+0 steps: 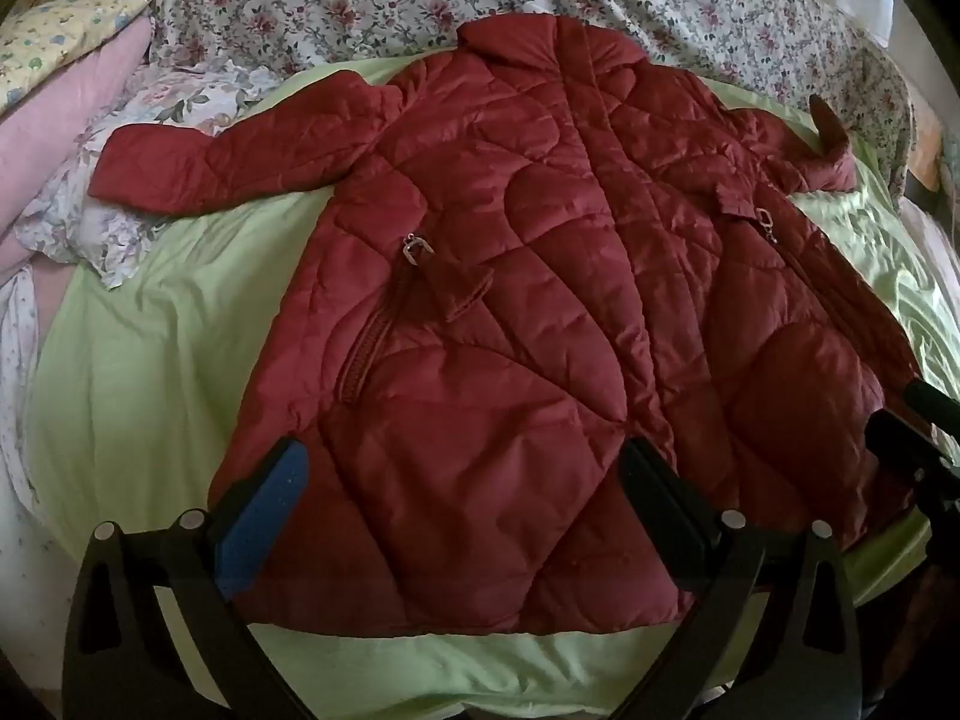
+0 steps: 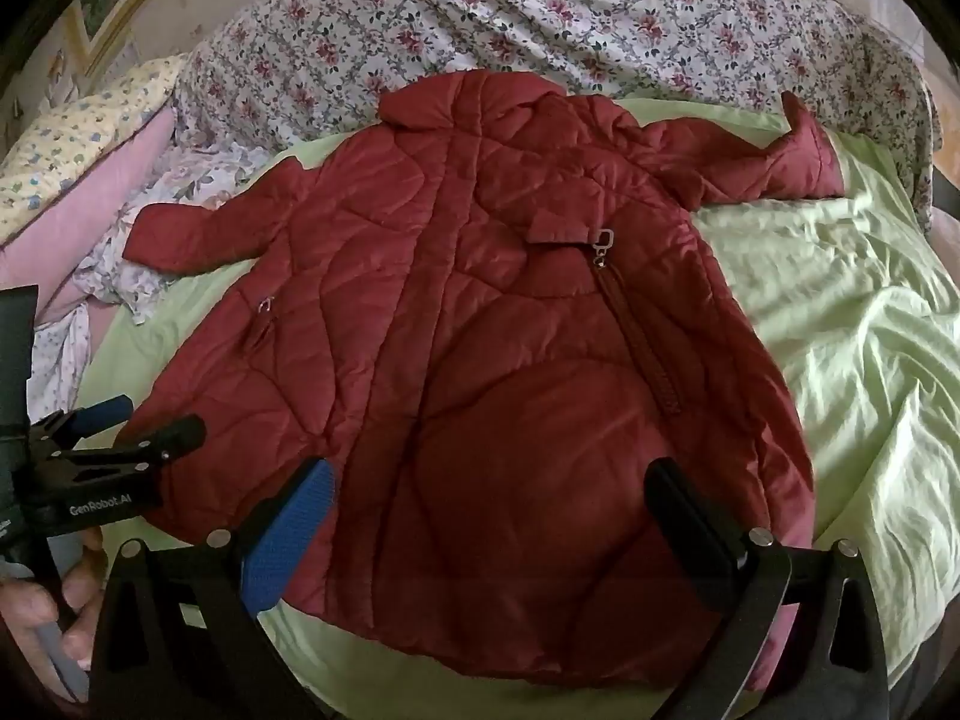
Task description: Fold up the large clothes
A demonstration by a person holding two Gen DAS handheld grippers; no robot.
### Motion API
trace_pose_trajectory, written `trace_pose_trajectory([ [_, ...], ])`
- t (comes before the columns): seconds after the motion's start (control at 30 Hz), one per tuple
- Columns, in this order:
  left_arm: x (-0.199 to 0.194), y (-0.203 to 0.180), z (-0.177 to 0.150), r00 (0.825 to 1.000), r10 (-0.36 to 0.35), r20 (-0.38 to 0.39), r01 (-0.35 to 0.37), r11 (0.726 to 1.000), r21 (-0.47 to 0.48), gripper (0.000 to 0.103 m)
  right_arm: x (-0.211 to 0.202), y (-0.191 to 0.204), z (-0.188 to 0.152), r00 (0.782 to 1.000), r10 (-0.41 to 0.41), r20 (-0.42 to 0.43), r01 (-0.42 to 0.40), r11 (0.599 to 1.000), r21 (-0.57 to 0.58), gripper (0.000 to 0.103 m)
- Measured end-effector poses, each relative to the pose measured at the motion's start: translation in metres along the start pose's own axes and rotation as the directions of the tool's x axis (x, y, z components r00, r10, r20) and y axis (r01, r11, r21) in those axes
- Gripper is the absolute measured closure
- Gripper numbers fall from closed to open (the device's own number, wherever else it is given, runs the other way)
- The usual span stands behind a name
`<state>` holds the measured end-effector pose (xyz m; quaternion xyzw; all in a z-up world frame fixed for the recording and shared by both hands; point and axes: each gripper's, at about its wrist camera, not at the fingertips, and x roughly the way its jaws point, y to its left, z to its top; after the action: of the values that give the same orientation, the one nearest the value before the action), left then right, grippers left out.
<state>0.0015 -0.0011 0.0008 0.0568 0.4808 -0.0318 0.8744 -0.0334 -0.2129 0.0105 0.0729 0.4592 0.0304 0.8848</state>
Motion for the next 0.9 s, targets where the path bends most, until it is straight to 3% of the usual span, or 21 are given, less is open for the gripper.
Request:
trace_pose_trajectory([
  [0.77, -0.004, -0.005, -0.001, 1.000, -0.006, 0.003, 0.006, 1.000, -0.003, 0.000, -0.001, 0.006, 0.006, 1.000, 0.012, 0.013, -0.012, 1.000, 0.008, 0.000],
  [0.9, -0.005, -0.004, -0.001, 1.000, -0.012, 0.015, 0.012, 1.000, -0.007, 0.000, -0.003, 0.004, 0.006, 0.995, 0.058, 0.077, -0.059, 0.998, 0.020, 0.000],
])
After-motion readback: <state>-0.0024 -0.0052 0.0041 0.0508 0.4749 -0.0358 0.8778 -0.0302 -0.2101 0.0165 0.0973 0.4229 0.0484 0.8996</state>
